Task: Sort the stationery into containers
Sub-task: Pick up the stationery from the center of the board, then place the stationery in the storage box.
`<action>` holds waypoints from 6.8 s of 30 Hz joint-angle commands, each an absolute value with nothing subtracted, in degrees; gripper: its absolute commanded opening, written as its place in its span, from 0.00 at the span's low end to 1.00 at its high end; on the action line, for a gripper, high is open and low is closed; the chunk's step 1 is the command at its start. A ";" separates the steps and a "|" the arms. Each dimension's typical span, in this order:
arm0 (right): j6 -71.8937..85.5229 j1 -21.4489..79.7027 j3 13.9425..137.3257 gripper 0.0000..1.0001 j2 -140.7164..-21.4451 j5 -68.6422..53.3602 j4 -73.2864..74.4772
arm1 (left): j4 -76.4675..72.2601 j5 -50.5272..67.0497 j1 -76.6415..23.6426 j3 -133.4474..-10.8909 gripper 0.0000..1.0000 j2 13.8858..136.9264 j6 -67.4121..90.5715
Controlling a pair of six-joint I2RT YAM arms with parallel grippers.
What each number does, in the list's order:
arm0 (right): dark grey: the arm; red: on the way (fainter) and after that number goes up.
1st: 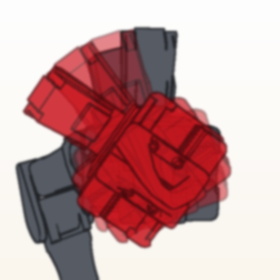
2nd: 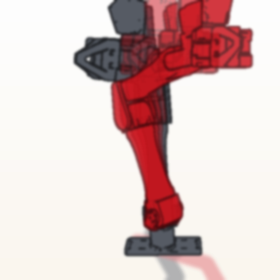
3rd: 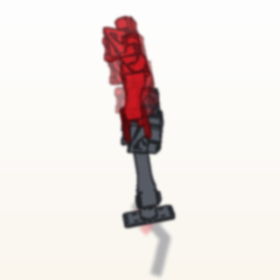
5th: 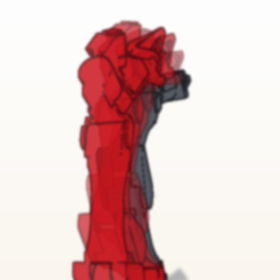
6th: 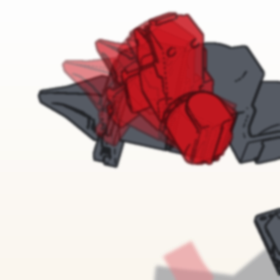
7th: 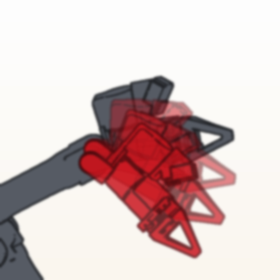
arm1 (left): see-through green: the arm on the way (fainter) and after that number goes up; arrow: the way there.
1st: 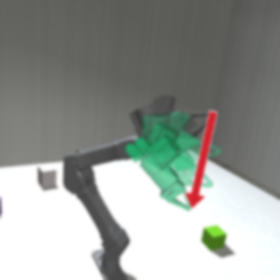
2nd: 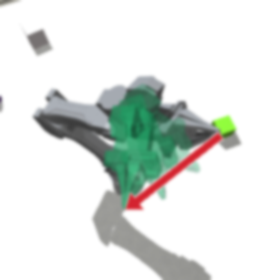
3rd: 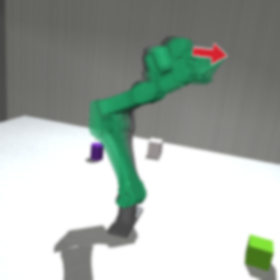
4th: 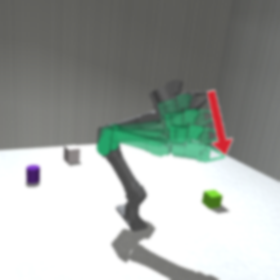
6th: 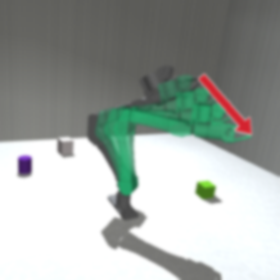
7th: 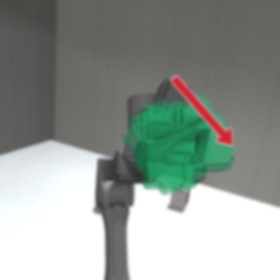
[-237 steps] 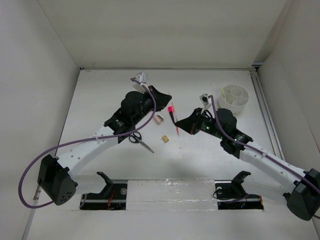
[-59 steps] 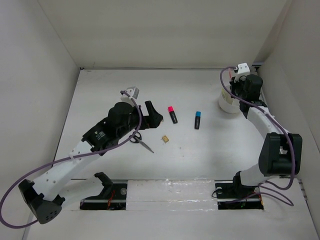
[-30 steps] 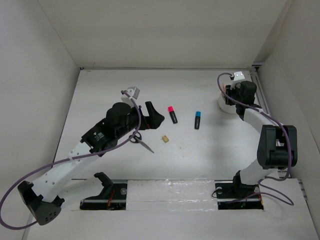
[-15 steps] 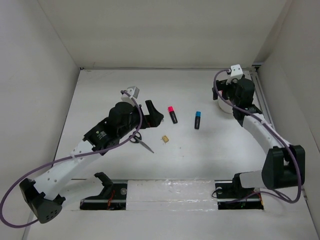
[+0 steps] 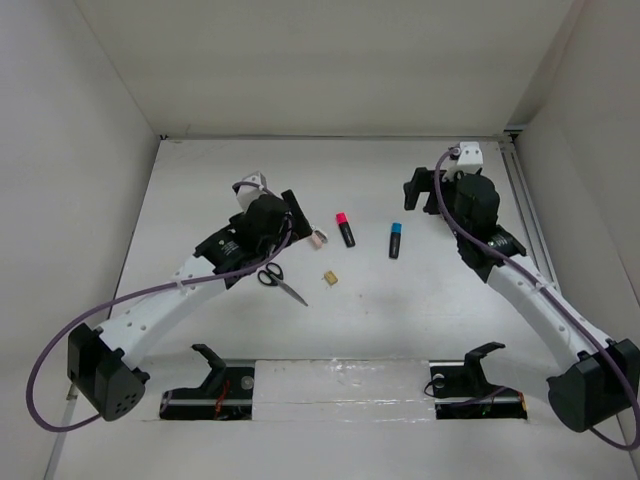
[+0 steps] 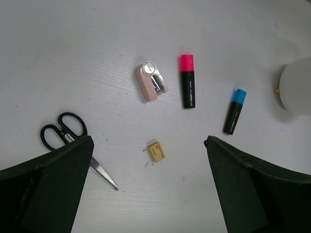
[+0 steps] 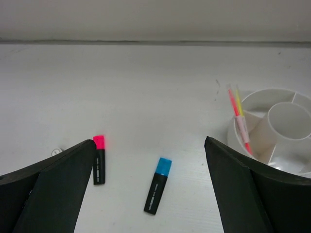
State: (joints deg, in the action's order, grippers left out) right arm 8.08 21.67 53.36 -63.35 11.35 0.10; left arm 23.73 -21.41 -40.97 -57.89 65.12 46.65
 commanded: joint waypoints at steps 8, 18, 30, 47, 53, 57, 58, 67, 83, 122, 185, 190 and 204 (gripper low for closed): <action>21.35 28.12 46.14 1.00 -57.74 19.86 7.81 | 18.90 -19.78 -40.61 -67.48 1.00 75.83 46.59; 24.79 31.38 49.83 1.00 -54.24 28.12 17.83 | 37.27 -20.74 -45.00 -99.39 1.00 109.41 50.80; 22.76 31.38 45.70 0.97 -46.58 22.94 15.91 | 41.67 -20.92 -45.00 -109.52 1.00 122.69 56.95; 21.19 29.18 43.51 0.95 -45.35 15.47 11.60 | 40.34 -18.46 -45.00 -107.93 0.92 129.90 57.74; 21.70 29.18 41.75 1.00 -42.45 14.41 10.55 | 41.48 -18.46 -45.00 -108.46 0.81 132.27 57.74; 22.24 29.18 41.22 1.00 -41.04 13.89 10.02 | 41.48 -17.85 -45.00 -108.46 0.67 133.42 57.74; 22.24 28.66 41.22 1.00 -40.52 13.89 10.02 | 42.01 -17.84 -45.00 -108.46 0.63 134.03 57.74; 22.24 28.65 41.22 1.00 -38.76 12.83 9.50 | 43.86 -17.84 -45.00 -109.07 0.44 137.45 57.22; 25.31 21.37 40.00 0.98 -39.73 0.89 5.89 | 26.56 -8.70 -45.00 -99.24 0.00 128.34 44.22; 33.22 13.97 39.90 0.45 -57.30 -22.49 -14.06 | -18.54 5.27 -55.46 -67.24 0.00 89.21 16.26; 11.42 -19.51 69.72 0.00 -104.33 -44.83 -43.32 | 13.71 -9.23 -55.90 -61.70 1.00 62.84 29.71; 13.18 -21.09 66.53 0.00 -103.62 -41.85 -48.08 | 13.18 -8.70 -55.90 -61.17 1.00 63.37 29.71; 19.68 -22.68 65.82 0.00 -108.54 -45.09 -54.05 | 12.04 -7.65 -55.90 -61.17 1.00 64.42 29.18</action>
